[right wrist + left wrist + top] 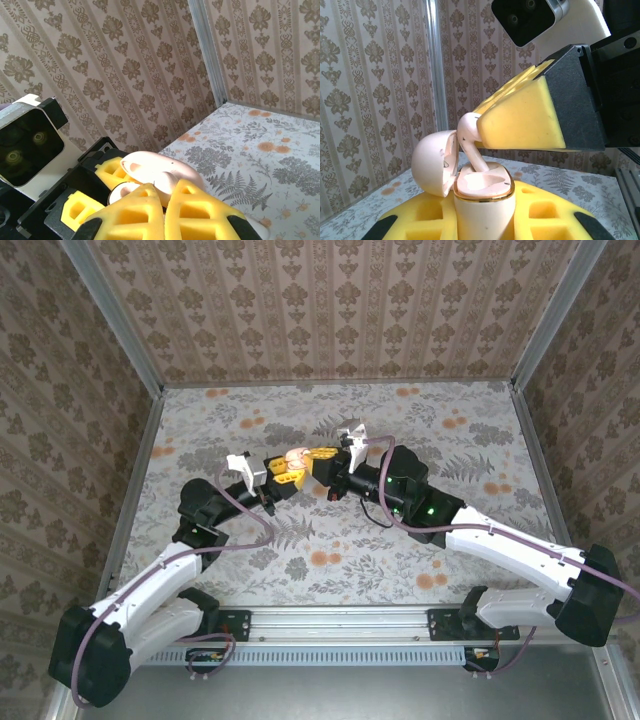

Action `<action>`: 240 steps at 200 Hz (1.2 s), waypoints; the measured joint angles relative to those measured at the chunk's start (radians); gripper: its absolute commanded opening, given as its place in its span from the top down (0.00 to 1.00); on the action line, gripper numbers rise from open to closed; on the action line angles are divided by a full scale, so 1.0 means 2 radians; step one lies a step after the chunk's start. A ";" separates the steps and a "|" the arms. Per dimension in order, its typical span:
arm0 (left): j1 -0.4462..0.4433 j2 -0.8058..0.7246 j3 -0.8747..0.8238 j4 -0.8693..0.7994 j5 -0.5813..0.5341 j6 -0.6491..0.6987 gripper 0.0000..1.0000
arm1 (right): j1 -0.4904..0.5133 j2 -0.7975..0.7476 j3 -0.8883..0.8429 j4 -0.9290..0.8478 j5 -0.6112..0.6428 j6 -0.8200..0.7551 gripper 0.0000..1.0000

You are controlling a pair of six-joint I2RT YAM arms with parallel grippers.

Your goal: Insert wireless bluetooth earbuds into charging case

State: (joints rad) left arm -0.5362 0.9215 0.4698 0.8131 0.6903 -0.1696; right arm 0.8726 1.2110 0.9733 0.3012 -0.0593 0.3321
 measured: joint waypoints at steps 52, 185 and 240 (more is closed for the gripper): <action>0.000 0.002 -0.002 0.013 -0.005 -0.010 1.00 | 0.001 0.000 -0.009 0.020 0.019 -0.012 0.95; 0.000 0.011 -0.009 0.020 -0.007 -0.020 1.00 | 0.010 0.000 -0.042 0.062 0.031 -0.025 0.93; 0.000 0.010 -0.009 0.019 -0.007 -0.020 1.00 | 0.015 -0.003 -0.050 0.069 0.037 -0.048 0.91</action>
State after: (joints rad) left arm -0.5365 0.9424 0.4515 0.8501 0.6754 -0.2104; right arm 0.9024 1.2053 0.8738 0.4393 0.0154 0.2352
